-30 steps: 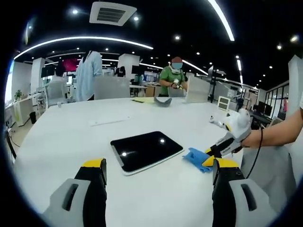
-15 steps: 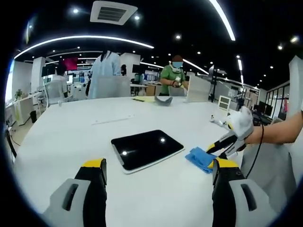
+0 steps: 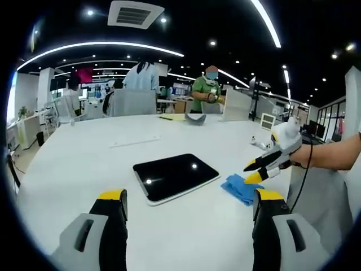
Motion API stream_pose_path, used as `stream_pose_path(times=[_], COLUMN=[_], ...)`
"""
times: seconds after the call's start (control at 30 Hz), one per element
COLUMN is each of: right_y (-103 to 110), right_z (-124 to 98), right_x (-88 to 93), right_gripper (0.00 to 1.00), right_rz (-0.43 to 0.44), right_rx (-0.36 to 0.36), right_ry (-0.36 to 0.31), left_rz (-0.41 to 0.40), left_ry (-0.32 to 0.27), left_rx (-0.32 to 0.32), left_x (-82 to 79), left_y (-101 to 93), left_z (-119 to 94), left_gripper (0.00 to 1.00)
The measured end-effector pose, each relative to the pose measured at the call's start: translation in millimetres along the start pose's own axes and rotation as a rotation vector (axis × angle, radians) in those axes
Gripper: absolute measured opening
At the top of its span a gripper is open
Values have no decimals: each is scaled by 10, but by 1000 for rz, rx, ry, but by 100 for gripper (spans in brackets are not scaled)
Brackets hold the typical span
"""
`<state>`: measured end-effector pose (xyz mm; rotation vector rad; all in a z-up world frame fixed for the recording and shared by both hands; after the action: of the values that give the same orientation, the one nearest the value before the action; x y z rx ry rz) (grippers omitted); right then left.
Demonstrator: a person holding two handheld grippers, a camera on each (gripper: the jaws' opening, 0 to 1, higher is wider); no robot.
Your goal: Wipe the mirror surface with the cleaning cloth until all visible marks leave the cleaned area.
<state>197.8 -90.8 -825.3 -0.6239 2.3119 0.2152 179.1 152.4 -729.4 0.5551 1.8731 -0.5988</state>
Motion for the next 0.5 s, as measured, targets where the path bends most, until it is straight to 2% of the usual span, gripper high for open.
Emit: stream_pose_path(times=[0.1,0.17,0.2,0.37,0.5], right_y=[81,90,97,107,120], right_z=[56,109,152,146,28], right_x=[15,64,86,24,-108], right_gripper=[32,32,32,32,32], right_rz=[-15,-83,-84,-71,-14], right_rx=[-27,-17,-15,-21,-32], right_ry=[13,46,55,33,-41], left_rz=[-2,-4,-5,-3,1], left_ry=[-5,-9,-8,-7,-2], left_rx=[0,-3,-4,-8,-11], left_x=[-11,-19,-19,-12,-11], left_y=[-6,2,6,20,28], left_z=[2,-4,-8,-22,-29], left_gripper=[93,93,93,93,93])
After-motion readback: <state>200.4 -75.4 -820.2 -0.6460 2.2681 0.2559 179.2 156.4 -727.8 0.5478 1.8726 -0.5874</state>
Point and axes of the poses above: the point that each gripper's makers call its tool centre point, and the gripper's own axes: z roughly forward along the fingers, y roughly to its left, x roughly out of its underside, the point moved 1 cm from there along -z, roughly backward along the fingers, and after that the axes turned 1 degree about x, right-handed, at the moved point
